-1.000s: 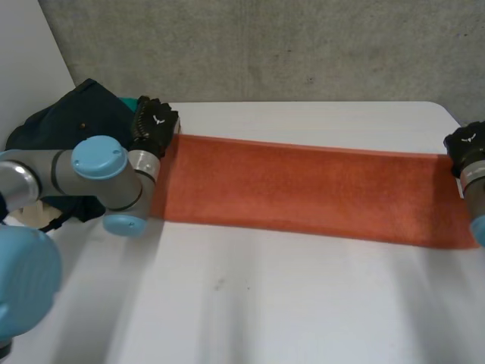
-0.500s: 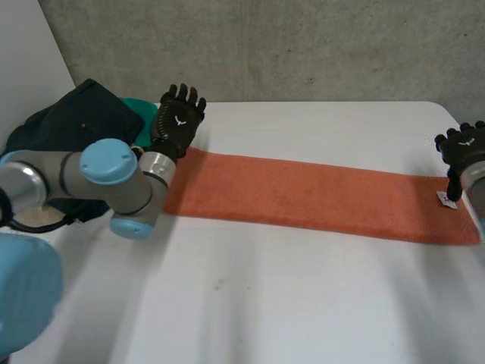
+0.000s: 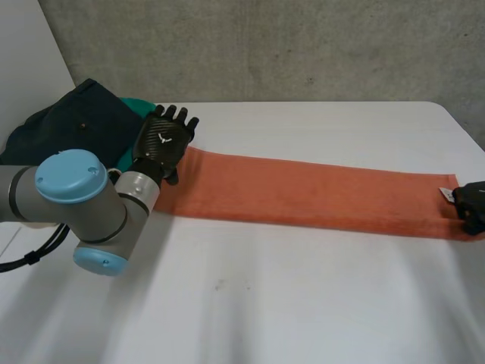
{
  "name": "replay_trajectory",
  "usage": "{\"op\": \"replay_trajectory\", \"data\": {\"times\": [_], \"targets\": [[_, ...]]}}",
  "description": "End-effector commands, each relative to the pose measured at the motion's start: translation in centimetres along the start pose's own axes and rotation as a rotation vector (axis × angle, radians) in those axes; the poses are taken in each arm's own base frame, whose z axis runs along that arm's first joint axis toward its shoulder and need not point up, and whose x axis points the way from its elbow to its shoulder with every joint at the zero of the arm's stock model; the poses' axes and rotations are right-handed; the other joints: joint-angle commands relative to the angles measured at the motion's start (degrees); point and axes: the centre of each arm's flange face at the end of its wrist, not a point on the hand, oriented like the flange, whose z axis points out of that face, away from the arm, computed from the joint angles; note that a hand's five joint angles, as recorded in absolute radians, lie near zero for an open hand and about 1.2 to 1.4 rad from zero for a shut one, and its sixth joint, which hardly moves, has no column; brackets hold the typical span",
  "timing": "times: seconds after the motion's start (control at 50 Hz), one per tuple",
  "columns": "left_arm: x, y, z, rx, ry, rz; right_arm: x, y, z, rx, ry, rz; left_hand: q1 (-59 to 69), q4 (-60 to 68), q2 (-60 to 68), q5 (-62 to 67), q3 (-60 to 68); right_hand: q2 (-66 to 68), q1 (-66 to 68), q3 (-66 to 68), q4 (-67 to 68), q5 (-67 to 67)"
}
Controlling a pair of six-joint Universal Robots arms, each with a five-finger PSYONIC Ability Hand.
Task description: Fold the laundry.
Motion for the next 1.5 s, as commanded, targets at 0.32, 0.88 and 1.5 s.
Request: {"op": "replay_trajectory", "data": {"times": [0.32, 0.88, 1.5], "targets": [[-3.6, -2.5, -2.3, 0.017, -0.067, -0.072, 1.7, -7.3, 0.1, 0.323, 0.293, -0.590, -1.1, -1.7, -2.1, -2.9, -2.4, 12.4, 15.1, 12.0, 11.6, 14.5], [-2.8, -2.5, -4.5, -0.009, -0.038, -0.111, -27.7, -14.5, -10.6, 0.889, -0.250, -0.604, -1.1, -1.7, -2.1, -2.9, -2.4, -57.6, -54.9, -58.0, -58.4, -55.5], [0.1, -4.6, -4.7, 0.050, 0.033, -0.116, -11.0, -7.5, -4.9, 0.310, 0.057, -0.313, -1.1, -1.7, -2.1, -2.9, -2.4, 12.4, 15.1, 12.0, 11.6, 14.5]]}}
